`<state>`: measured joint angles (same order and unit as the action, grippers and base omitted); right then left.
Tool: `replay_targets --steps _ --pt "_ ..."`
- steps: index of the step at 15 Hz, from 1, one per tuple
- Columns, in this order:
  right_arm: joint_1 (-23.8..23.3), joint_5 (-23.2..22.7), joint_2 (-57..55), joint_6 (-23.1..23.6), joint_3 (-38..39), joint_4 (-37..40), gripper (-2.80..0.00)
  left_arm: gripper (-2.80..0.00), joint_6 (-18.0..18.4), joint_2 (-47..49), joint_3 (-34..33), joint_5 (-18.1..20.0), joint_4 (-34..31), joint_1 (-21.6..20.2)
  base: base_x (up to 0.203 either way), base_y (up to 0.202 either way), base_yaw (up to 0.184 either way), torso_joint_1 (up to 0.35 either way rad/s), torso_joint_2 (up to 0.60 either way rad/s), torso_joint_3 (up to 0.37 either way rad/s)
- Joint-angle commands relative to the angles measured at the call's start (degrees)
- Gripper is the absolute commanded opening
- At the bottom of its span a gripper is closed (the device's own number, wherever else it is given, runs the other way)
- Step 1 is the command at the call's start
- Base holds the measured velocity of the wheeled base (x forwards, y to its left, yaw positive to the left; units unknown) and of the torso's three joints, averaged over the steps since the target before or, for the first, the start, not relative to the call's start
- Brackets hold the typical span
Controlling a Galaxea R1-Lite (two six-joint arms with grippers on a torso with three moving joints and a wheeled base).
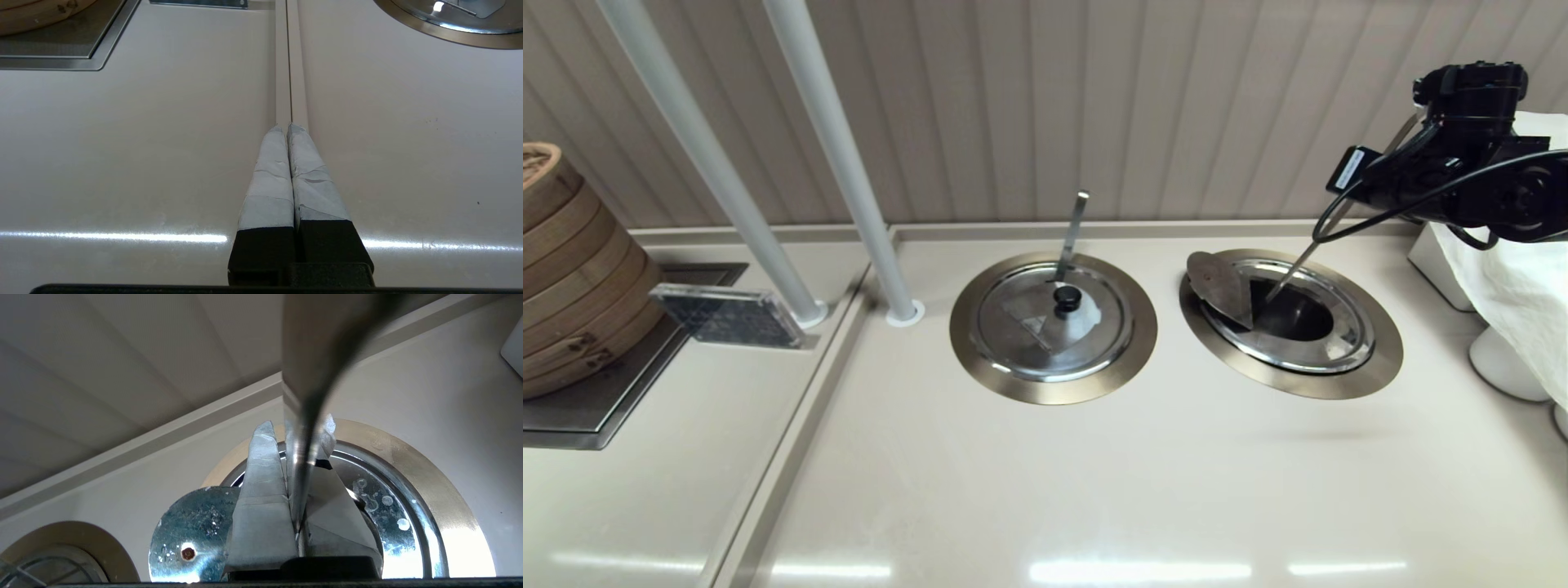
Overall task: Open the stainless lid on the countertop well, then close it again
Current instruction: Stir with a spoon
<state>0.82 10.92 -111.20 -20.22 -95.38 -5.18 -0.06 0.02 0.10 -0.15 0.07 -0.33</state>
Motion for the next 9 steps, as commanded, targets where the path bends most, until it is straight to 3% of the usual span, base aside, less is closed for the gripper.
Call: replay_targets --steps 1,4,9 --pt "0.16 -1.18 2.08 2.98 2.39 0.17 -2.8 -2.8 -0.03 0.06 -0.01 -0.03 0.01 -0.02 0.0 0.0 0.0 0.0 0.0 0.0" --pt "-0.51 -3.43 1.62 11.27 5.17 2.01 -2.8 -2.8 -0.03 0.06 -0.01 -0.03 0.01 -0.02 0.0 0.0 0.0 0.0 0.0 0.0" --pt "-1.78 -0.61 -1.32 12.39 3.21 2.56 -2.8 -2.8 -0.03 0.06 -0.01 -0.03 0.01 -0.02 0.0 0.0 0.0 0.0 0.0 0.0"
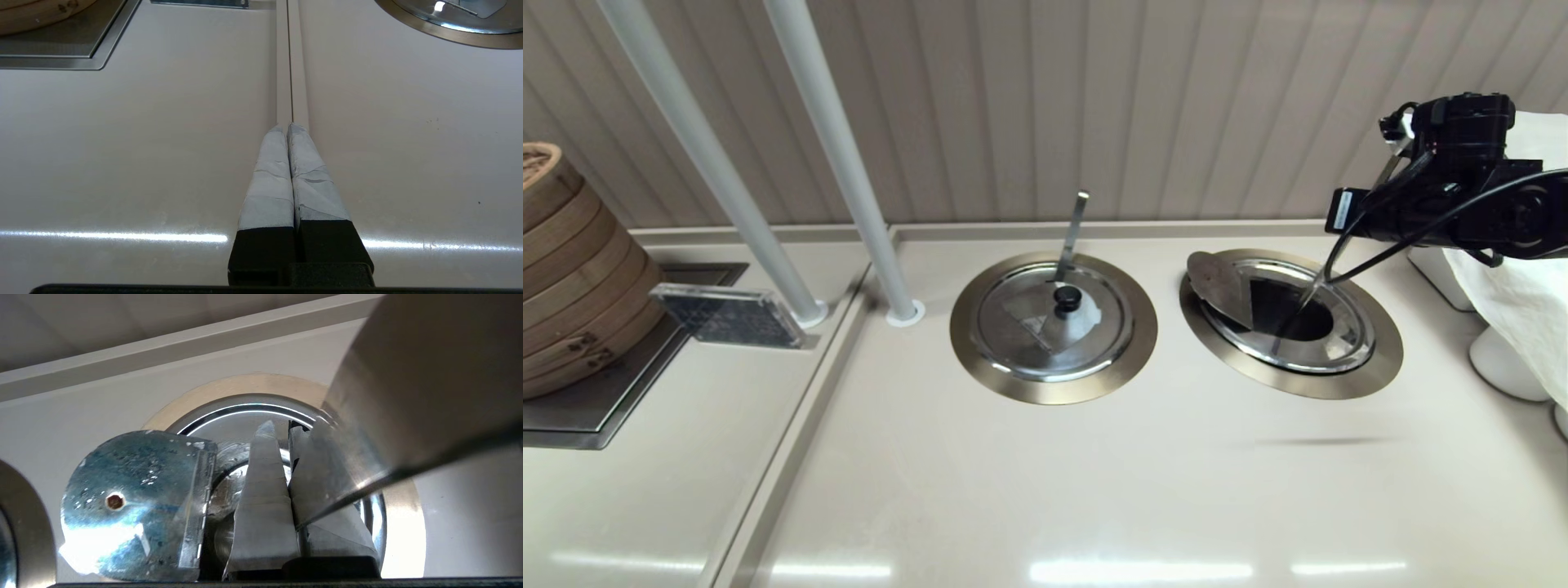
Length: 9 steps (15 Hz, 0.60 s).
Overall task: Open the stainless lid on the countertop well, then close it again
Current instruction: Stir with a spoon
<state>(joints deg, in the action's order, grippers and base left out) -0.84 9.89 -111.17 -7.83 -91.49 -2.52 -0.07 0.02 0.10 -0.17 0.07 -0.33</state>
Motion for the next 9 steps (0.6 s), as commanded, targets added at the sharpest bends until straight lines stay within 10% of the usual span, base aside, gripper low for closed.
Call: replay_targets --steps 1,9 --pt "-0.13 2.14 -2.42 -0.21 -1.83 -0.35 -2.8 -2.8 -0.01 0.06 -0.01 -0.01 0.01 -0.02 0.0 0.0 0.0 0.0 0.0 0.0" --pt "1.1 1.71 -2.68 -7.47 -3.49 -4.2 -2.8 -2.8 -0.01 0.06 -0.01 -0.01 0.01 -0.02 0.0 0.0 0.0 0.0 0.0 0.0"
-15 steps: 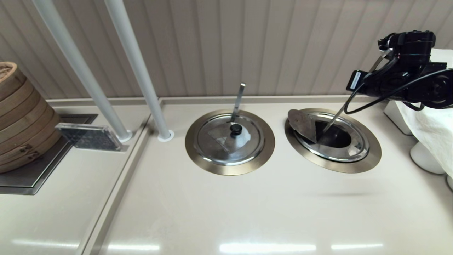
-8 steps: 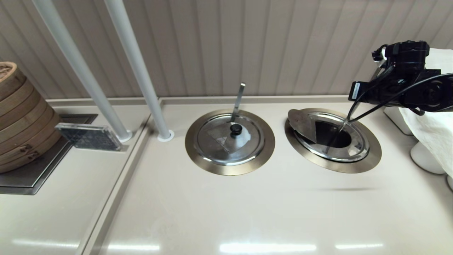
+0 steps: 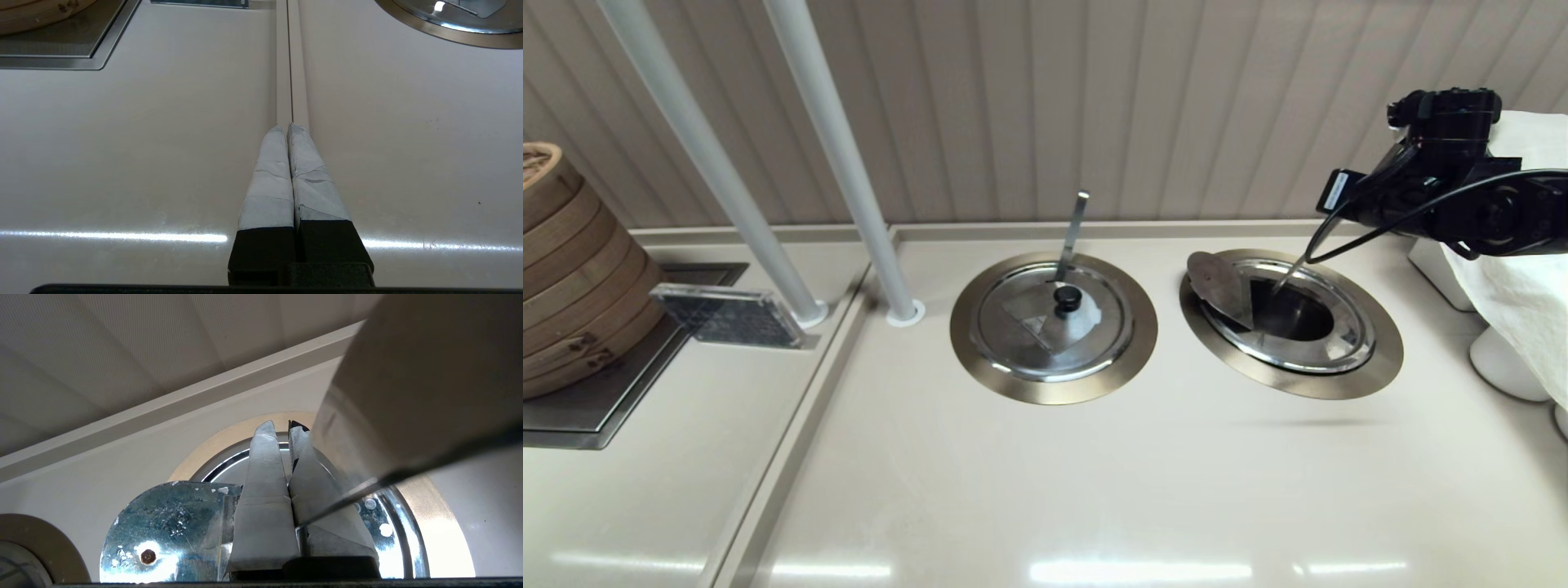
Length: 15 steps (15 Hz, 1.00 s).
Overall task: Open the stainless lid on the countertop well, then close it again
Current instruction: Stir with a spoon
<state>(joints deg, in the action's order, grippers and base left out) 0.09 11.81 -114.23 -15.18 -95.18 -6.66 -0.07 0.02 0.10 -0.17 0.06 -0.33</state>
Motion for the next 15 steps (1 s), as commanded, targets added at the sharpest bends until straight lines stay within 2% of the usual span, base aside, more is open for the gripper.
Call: replay_targets --steps 1,3,5,8,10,15 --pt "0.12 -1.23 0.85 -0.05 0.68 0.27 -2.8 -2.8 -0.01 0.06 -0.01 0.0 0.03 -0.02 0.0 0.0 0.0 0.0 0.0 0.0" --pt "-0.21 -3.29 2.08 0.76 1.67 2.65 -2.8 -2.8 -0.01 0.06 -0.01 0.0 0.03 -0.02 0.0 0.0 0.0 0.0 0.0 0.0" --pt "-1.92 -4.48 1.79 4.69 2.14 4.91 -2.8 -2.8 -0.01 0.06 -0.01 0.0 0.03 -0.02 0.0 0.0 0.0 0.0 0.0 0.0" --pt "-4.14 -2.6 -1.47 8.25 1.44 4.36 -2.8 -2.8 -0.01 0.06 -0.01 0.0 0.03 -0.02 0.0 0.0 0.0 0.0 0.0 0.0" --pt "-4.09 -1.1 -2.58 7.92 0.36 1.68 -2.8 -2.8 -0.01 0.06 -0.01 0.0 0.03 -0.02 0.0 0.0 0.0 0.0 0.0 0.0" --pt "-0.69 -1.5 -1.79 2.54 0.36 0.54 -2.8 -2.8 -0.01 0.06 -0.01 0.0 0.04 -0.02 0.0 0.0 0.0 0.0 0.0 0.0"
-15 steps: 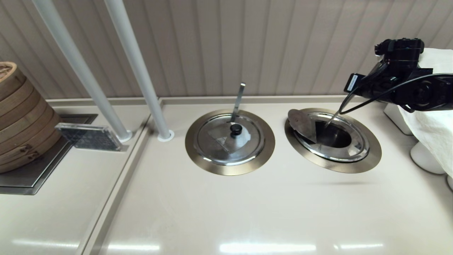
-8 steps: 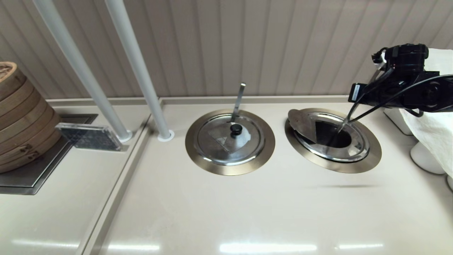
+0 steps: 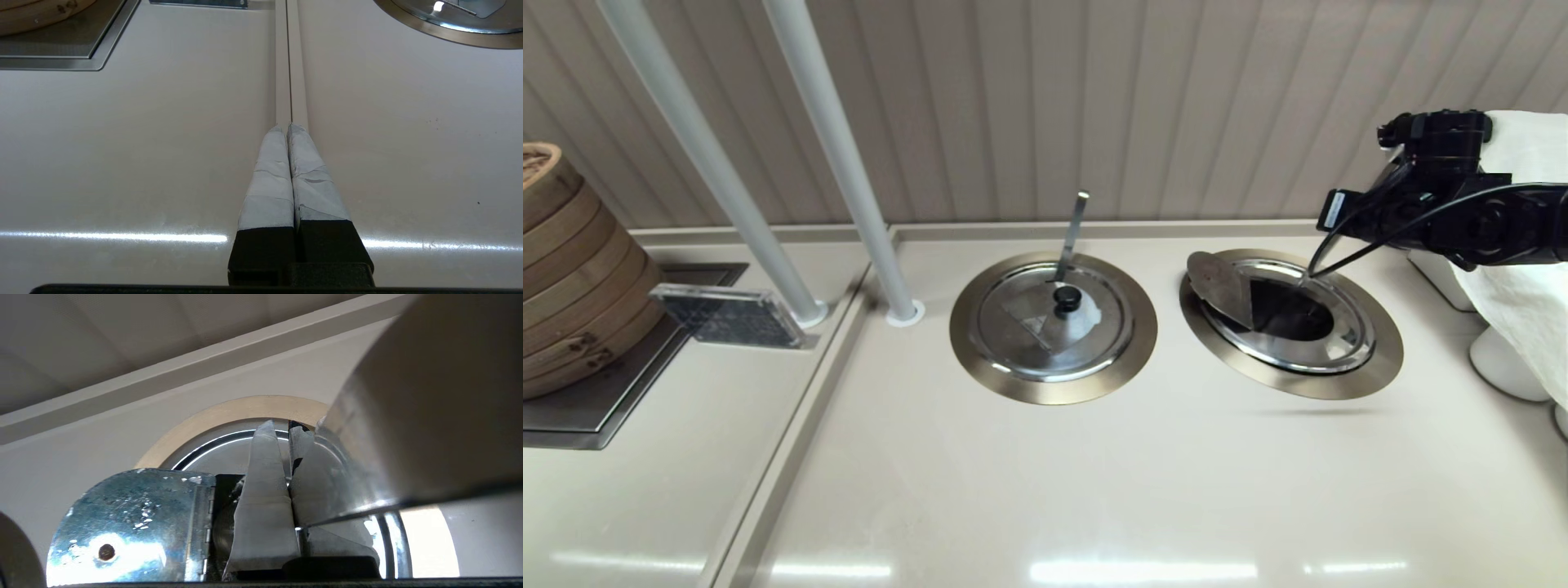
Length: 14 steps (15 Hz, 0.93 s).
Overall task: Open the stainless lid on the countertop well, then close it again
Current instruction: Stir with a spoon
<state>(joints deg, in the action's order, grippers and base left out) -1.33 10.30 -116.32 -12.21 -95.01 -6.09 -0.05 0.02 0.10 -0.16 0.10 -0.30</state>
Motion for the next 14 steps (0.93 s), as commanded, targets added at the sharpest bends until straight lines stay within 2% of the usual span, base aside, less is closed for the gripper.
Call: replay_targets --steps 1,4,7,8,10,12,14 --pt "0.89 -0.07 0.96 -0.53 0.64 0.12 -2.8 -2.8 -0.04 0.06 -0.01 -0.02 -0.01 -0.05 0.0 0.0 0.0 0.0 0.0 0.0" --pt "0.72 -3.16 3.55 0.16 3.82 0.46 -2.8 -2.8 -0.04 0.06 -0.01 -0.02 -0.01 -0.05 0.0 0.0 0.0 0.0 0.0 0.0" --pt "-2.0 -3.36 2.1 8.61 6.22 -0.28 -2.8 -2.8 -0.04 0.06 -0.01 -0.02 -0.01 -0.05 0.0 0.0 0.0 0.0 0.0 0.0" --pt "-2.51 -1.76 0.62 9.23 5.98 -1.36 -2.8 -2.8 -0.04 0.06 -0.01 -0.02 -0.01 -0.05 0.0 0.0 0.0 0.0 0.0 0.0" --pt "-2.78 2.62 -2.42 9.54 4.27 -4.74 -2.8 -2.8 -0.04 0.06 -0.01 -0.02 -0.01 -0.05 0.0 0.0 0.0 0.0 0.0 0.0" --pt "-2.26 3.16 -2.86 8.27 3.07 -5.51 -2.8 -2.8 -0.04 0.06 -0.01 -0.02 -0.01 -0.05 0.0 0.0 0.0 0.0 0.0 0.0" --pt "-0.98 2.78 -2.86 3.72 1.76 -5.44 -2.8 -2.8 -0.04 0.06 -0.01 -0.02 0.07 -0.05 0.0 0.0 0.0 0.0 0.0 0.0"
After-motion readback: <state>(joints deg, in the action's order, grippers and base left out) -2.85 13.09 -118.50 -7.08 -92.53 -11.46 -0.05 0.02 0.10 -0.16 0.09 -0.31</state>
